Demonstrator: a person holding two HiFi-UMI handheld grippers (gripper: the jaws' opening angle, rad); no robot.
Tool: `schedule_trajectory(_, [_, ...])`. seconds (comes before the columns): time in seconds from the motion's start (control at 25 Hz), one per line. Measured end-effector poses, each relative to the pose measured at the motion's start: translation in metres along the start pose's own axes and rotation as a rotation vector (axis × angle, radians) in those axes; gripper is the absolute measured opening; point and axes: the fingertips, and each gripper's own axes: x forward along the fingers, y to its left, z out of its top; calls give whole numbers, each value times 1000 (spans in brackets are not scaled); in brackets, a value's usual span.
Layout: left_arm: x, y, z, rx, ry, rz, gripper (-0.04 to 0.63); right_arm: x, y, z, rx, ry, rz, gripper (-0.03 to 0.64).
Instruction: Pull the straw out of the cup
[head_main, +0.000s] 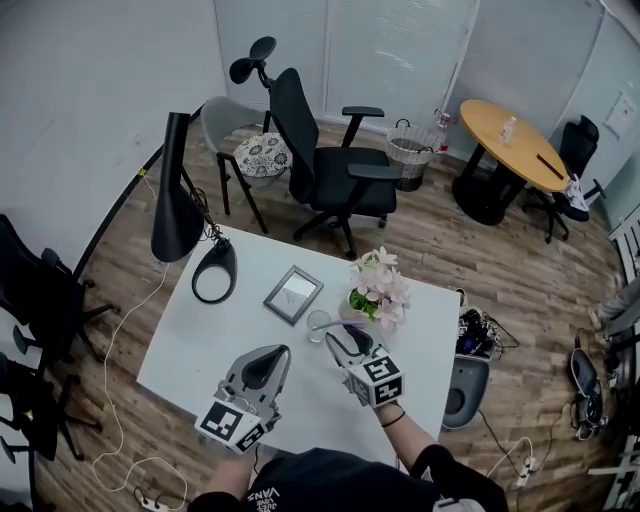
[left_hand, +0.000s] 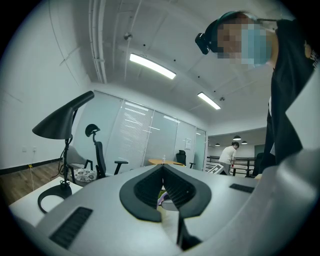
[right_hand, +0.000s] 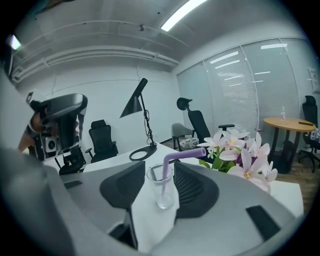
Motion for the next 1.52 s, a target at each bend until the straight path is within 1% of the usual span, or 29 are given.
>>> schedule_trajectory(0.48, [-8,7,-1,-4,4,32,11,23,-10,-1,-10,22,-5,170])
schedule_trajectory(0.68, [-10,7,-3,-7,5,40,11,27,-10,-6,-9,30,6,156])
schedule_trajectory(0.72, [-10,8,-3,-7,5,41,11,28,-11,-6,-16,30,1,144])
schedule_trajectory(0.76, [-11,8,-3,-7,5,42,11,28,-11,-5,-23,30,-5,119])
schedule_trajectory(0.8, [-11,8,-3,-7,5,45,11,28,-12,-5,-29,29,-9,79])
schedule_trajectory(0.84, [-12,8,-3,-6,6,47,11,28,-12,-4,-32,26,-10,58])
schedule_trajectory(0.88, [-13,8,-3,-6,6,49,11,28,-11,-4,-34,23,-9,52])
schedule_trajectory(1.52, [-16,-1,4,6,-15,41,11,-1,-1,25,-65,-47,0,44])
